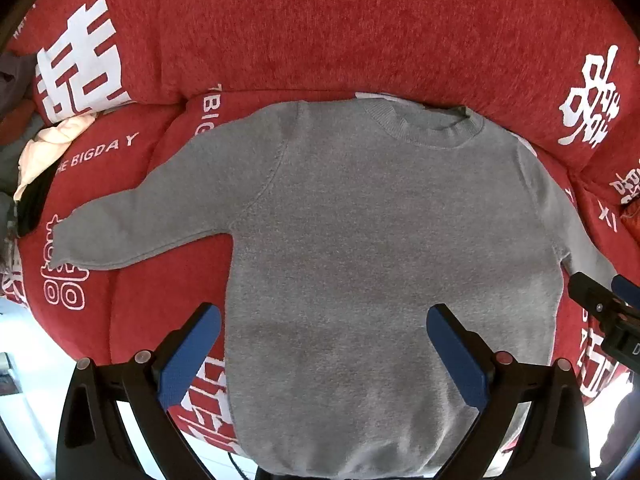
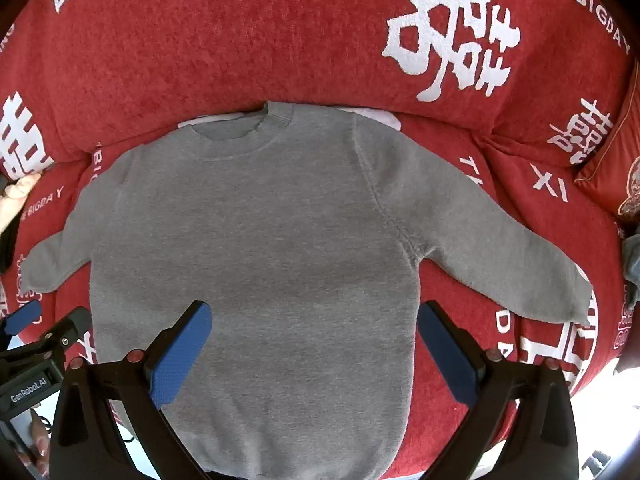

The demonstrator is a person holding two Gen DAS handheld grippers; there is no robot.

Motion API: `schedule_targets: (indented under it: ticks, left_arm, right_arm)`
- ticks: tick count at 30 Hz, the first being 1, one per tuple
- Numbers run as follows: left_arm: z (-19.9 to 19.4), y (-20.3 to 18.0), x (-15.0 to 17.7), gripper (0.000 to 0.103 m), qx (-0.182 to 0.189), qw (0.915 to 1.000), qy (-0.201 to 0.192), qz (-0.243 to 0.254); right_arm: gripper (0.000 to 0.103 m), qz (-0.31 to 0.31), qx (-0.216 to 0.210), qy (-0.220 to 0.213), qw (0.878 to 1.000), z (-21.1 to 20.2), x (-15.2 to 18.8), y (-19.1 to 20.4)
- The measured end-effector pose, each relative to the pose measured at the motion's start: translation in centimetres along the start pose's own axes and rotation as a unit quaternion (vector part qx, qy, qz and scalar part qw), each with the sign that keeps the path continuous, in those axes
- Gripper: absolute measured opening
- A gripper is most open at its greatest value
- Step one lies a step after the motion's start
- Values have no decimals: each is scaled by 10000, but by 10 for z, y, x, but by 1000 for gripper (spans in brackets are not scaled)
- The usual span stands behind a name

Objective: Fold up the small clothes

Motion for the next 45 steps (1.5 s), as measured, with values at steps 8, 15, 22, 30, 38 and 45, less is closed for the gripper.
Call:
schedule_targets:
  ticks: [8,15,22,30,38,45]
  left_arm:
    - [2,0,3,103,132,9998,146,-62]
    - [5,10,5,103,137,9997,72,-180]
    - [14,31,12,103,378,9976,284,-507]
    - [36,124,10,103,662,9850,101,-1593]
    - [94,261,20,103,1331,9321,-141,-3367]
    - [163,313,22,103,1931,8839,-55,-4258]
  right_arm:
    - [102,10,-19,26,10000,1,0,4]
    - [102,2,-21,29,10000,3,1,10]
    - [102,-129,-63,81,9999,9,6,29]
    - [102,-688,-450,149,9965,27,14,98]
    - [102,-1082,-1020,451,9879,50,29,180]
    - [102,-1326,-1189,798,9808,75,48,218]
Point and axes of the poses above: each gripper's, at about its wrist camera, not at the fingertips, and z roughly the way its jaws point, y to its left, x to its underside, the point moved 9 cm from there along z, roughly the way its jaws point, and after that the axes turned 5 degrees about -x, right-handed, at the moved point
